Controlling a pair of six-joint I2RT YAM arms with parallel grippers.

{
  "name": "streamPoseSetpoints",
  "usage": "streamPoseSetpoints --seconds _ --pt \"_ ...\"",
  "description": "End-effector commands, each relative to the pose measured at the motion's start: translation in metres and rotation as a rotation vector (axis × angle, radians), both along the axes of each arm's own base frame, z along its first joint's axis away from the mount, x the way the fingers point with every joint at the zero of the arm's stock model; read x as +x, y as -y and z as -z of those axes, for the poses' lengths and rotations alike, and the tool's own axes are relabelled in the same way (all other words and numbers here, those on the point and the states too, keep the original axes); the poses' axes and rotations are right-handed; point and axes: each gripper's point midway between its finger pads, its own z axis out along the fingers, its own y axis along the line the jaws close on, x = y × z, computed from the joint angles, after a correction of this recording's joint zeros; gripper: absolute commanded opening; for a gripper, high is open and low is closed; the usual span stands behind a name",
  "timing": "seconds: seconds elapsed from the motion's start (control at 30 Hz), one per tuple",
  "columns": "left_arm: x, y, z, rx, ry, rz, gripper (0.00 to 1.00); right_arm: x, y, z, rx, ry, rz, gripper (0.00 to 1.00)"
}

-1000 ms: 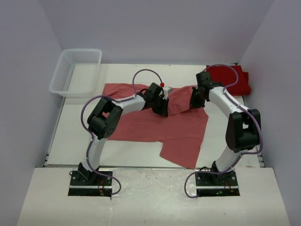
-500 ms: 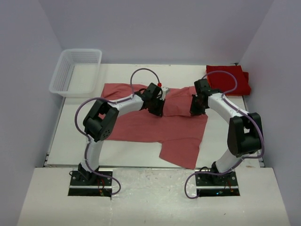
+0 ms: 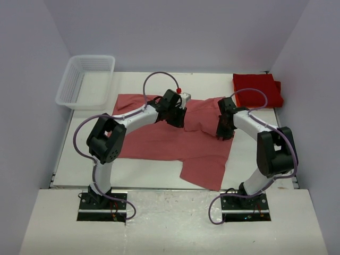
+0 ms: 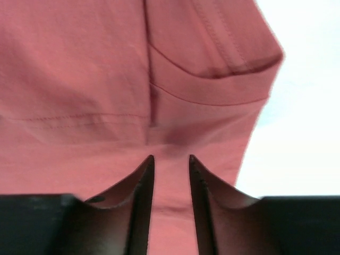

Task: Fold and stack the t-shirts
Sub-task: Fold the flattened tshirt in 1/3 of the way

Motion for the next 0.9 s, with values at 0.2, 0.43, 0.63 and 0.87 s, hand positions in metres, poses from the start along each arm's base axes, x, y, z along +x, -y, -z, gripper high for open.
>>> streamPoseSetpoints --seconds 0.2,0.43,0.63,0.87 --pt "0.051 0.044 -0.047 -0.102 0.111 0.067 0.27 0.079 0.001 -0.078 -0.044 0.209 -0.027 0.30" --pt "0.089 0.057 -0.031 -0.178 0.076 0.053 0.00 0.183 -0.010 -0.093 0.035 0.233 -0.108 0.00" --pt "0.109 0.040 -0.008 -0.214 0.030 0.016 0.00 0.216 0.014 -0.084 -0.002 0.219 -0.130 0.35" --pt "0.118 0.033 -0.003 -0.267 0.007 0.002 0.00 0.237 0.037 -0.080 0.080 0.238 -0.087 0.41"
